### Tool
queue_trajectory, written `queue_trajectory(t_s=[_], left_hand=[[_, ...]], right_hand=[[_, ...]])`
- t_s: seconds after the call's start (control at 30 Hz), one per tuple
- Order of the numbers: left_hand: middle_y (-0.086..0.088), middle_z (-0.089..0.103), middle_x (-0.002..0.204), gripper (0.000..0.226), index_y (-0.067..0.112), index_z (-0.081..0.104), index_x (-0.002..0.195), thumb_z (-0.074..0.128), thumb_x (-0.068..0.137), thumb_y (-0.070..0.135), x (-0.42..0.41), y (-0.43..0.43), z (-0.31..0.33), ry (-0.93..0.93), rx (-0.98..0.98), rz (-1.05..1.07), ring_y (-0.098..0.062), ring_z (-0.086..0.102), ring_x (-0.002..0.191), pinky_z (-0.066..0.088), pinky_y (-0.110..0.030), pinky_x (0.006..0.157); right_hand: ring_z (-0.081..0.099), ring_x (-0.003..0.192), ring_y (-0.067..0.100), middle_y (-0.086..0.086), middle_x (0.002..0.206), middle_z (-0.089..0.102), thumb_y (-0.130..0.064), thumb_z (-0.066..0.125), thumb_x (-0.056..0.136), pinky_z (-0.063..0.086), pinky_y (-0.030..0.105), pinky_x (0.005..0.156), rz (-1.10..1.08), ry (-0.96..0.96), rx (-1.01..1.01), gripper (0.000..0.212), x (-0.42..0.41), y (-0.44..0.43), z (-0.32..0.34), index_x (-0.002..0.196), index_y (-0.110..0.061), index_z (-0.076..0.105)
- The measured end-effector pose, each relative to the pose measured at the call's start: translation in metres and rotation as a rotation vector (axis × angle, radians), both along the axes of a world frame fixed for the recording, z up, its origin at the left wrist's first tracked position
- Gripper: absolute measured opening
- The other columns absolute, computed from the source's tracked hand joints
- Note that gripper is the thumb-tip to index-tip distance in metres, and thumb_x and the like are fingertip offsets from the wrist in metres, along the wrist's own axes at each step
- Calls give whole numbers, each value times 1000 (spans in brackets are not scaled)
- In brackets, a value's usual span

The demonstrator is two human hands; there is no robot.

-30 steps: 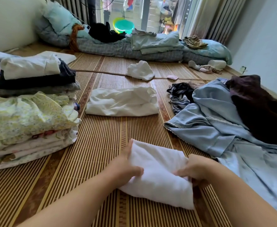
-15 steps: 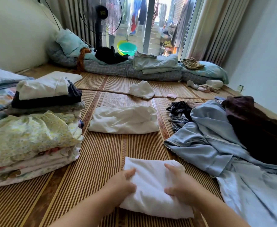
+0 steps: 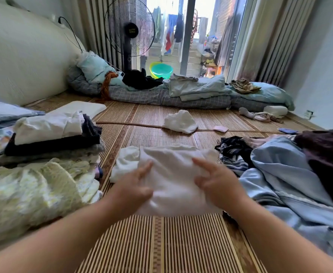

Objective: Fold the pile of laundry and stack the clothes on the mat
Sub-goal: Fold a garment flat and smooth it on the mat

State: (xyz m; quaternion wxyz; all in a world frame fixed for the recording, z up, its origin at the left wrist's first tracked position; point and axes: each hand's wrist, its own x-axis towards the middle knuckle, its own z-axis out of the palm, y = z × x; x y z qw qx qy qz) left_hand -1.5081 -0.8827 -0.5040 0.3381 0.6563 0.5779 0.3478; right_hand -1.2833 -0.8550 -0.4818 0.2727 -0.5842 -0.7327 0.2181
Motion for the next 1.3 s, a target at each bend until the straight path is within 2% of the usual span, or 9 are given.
queue_trajectory(t_s=[0.17, 0.33, 0.47, 0.57, 0.67, 0.8, 0.93, 1.17, 1.3], left_hand=[[-13, 58, 122, 75, 26, 32, 151, 59, 82, 14, -9, 104, 22, 94, 122, 126, -27, 63, 93, 53, -36, 84], [-12, 46, 142, 77, 21, 27, 153, 59, 83, 8, -12, 174, -15, 319, -54, 114, -26, 53, 116, 42, -24, 89], [-9, 55, 125, 66, 11, 26, 150, 49, 89, 14, 4, 195, -55, 567, -248, 58, -28, 51, 122, 39, -30, 98], [-20, 37, 150, 67, 11, 28, 151, 50, 87, 15, 10, 201, -71, 615, -265, 66, -31, 42, 133, 38, -31, 102], [-20, 43, 144, 70, 10, 30, 149, 53, 83, 13, 10, 202, -74, 578, -239, 63, -28, 50, 121, 43, -29, 90], [5, 58, 100, 63, 23, 45, 137, 54, 77, 7, 7, 201, -67, 262, -144, 134, -11, 55, 83, 51, -34, 78], [-5, 48, 143, 79, 21, 35, 149, 56, 74, 11, 10, 173, -51, 30, -148, 164, -25, 55, 118, 46, -26, 76], [6, 42, 142, 99, 28, 31, 151, 54, 55, 25, 9, 41, -30, -48, -181, 32, -23, 56, 115, 49, -40, 99], [7, 43, 144, 99, 28, 31, 151, 58, 56, 25, 11, -33, -54, 66, -337, -91, -10, 54, 115, 46, -23, 97]], right_hand=[[52, 125, 23, 3, 137, 56, -10, 58, 92, 38, 25, 97, -20, -45, 140, 53, -26, 105, 19, 142, -26, 48], [51, 123, 29, 7, 140, 50, -12, 45, 97, 40, 36, 105, -108, -233, 53, 46, -42, 178, -20, 140, -26, 48], [37, 135, 31, 15, 147, 37, -12, 37, 96, 38, 43, 107, -226, -527, -156, 43, -46, 194, -74, 138, -11, 46], [36, 139, 28, 13, 150, 36, -12, 36, 93, 29, 41, 114, -226, -538, -229, 52, -43, 201, -85, 145, -8, 37], [47, 130, 28, 13, 142, 48, -15, 39, 95, 35, 39, 109, -233, -469, -232, 49, -40, 207, -85, 143, -6, 38], [56, 118, 29, 11, 129, 59, -11, 45, 95, 44, 33, 98, -239, -396, -117, 37, -33, 206, -83, 131, -9, 55], [59, 113, 28, 7, 125, 64, -9, 45, 96, 43, 27, 89, -232, -336, 22, 32, -28, 184, -63, 120, -17, 65], [62, 101, 28, 10, 110, 70, -17, 46, 97, 43, 30, 80, -191, -261, 23, 27, -5, 45, -41, 111, -16, 70], [63, 98, 23, 5, 102, 71, -22, 47, 97, 43, 29, 81, -160, -318, -86, 24, 13, -40, -64, 101, -15, 69]])
